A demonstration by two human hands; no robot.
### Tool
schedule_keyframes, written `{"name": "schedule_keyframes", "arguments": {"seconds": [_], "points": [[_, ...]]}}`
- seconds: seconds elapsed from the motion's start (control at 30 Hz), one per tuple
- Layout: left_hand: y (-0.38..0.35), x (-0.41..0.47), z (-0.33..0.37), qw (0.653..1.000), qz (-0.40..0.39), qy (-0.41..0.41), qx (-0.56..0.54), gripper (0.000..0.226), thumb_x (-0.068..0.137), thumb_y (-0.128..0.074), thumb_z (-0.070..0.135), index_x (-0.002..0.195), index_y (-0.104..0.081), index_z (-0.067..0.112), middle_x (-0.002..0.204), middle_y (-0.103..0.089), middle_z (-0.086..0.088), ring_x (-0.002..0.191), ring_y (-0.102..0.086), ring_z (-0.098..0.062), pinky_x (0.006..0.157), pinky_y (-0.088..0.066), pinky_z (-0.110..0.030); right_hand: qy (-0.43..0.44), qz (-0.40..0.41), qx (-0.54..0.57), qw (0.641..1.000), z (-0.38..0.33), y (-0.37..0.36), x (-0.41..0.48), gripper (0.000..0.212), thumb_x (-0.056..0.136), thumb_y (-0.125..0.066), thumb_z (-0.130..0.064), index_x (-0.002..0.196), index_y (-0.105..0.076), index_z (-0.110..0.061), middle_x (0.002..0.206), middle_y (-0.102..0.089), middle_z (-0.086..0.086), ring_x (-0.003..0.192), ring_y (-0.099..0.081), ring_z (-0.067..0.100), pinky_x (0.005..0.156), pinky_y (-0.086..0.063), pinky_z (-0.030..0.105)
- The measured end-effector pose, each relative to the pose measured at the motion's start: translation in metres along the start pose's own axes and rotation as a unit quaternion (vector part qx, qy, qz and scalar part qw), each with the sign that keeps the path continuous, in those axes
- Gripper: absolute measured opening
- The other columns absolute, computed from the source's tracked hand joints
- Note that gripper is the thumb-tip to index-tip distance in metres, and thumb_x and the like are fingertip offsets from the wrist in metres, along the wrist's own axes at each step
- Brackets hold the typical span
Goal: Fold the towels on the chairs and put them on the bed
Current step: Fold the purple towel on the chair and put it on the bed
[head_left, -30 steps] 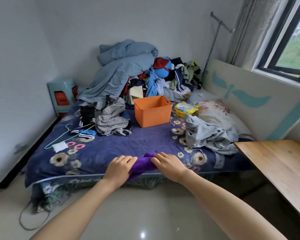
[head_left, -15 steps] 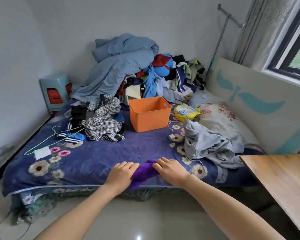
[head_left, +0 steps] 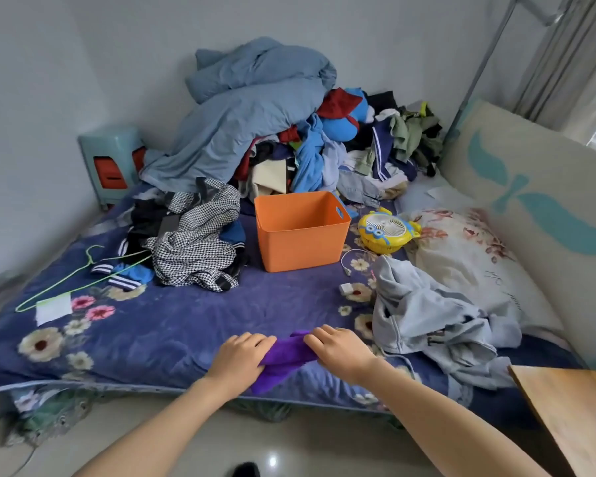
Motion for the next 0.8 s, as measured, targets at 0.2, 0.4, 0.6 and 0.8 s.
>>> {"name": "schedule_keyframes", "arguments": {"seconds": [0.2, 0.4, 0.6, 0.8], "points": [[-0.021, 0.062, -0.078, 0.999, -0.031, 0.024, 0.016, 0.065, 0.02, -0.087, 0.025, 0.083, -0.072, 0.024, 0.07, -0.068, 0.014, 0.054, -0.063, -0.005, 0.046, -0.045, -0.012, 0.012, -0.008, 0.017, 1.0, 0.051, -0.052, 0.076, 0.035, 0.055, -0.059, -0.017, 0.083, -0.038, -0.018, 0.062, -0.056, -0.006, 0.05, -0.055, 0.014, 0.038, -0.035, 0.02], [-0.029, 0.146, -0.154, 0.999, -0.043, 0.022, -0.016, 0.065, 0.023, -0.088, 0.027, 0.085, -0.07, 0.024, 0.072, -0.068, 0.015, 0.057, -0.063, -0.004, 0.049, -0.047, -0.011, -0.015, -0.001, 0.014, 1.0, 0.119, -0.079, 0.154, 0.067, 0.034, -0.082, -0.02, 0.086, -0.04, -0.018, 0.066, -0.06, -0.006, 0.05, -0.056, 0.014, 0.036, -0.036, 0.019], [-0.067, 0.205, -0.184, 0.991, -0.12, 0.018, -0.051, 0.065, 0.025, -0.088, 0.031, 0.087, -0.07, 0.028, 0.074, -0.067, 0.019, 0.057, -0.061, -0.001, 0.051, -0.047, -0.01, -0.036, -0.054, 0.022, 0.998, 0.172, -0.119, 0.171, 0.065, 0.034, -0.082, -0.025, 0.08, -0.036, -0.02, 0.061, -0.056, -0.008, 0.049, -0.054, 0.013, 0.037, -0.033, 0.021], [-0.09, 0.259, -0.196, 0.988, -0.115, 0.053, -0.086, 0.057, 0.05, -0.083, 0.029, 0.105, -0.066, 0.026, 0.093, -0.069, 0.015, 0.078, -0.066, -0.006, 0.066, -0.05, -0.015, -0.004, -0.058, 0.026, 0.998, 0.234, -0.159, 0.182, 0.046, 0.05, -0.069, -0.025, 0.084, -0.038, -0.021, 0.063, -0.057, -0.008, 0.051, -0.057, 0.012, 0.038, -0.036, 0.02]]}}
Point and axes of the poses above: each hand's wrist, its own x-axis towards the middle knuckle, its own y-axis out of the back of the hand, z = x × y, the point moved 4 cm from there along x, towards the middle knuckle
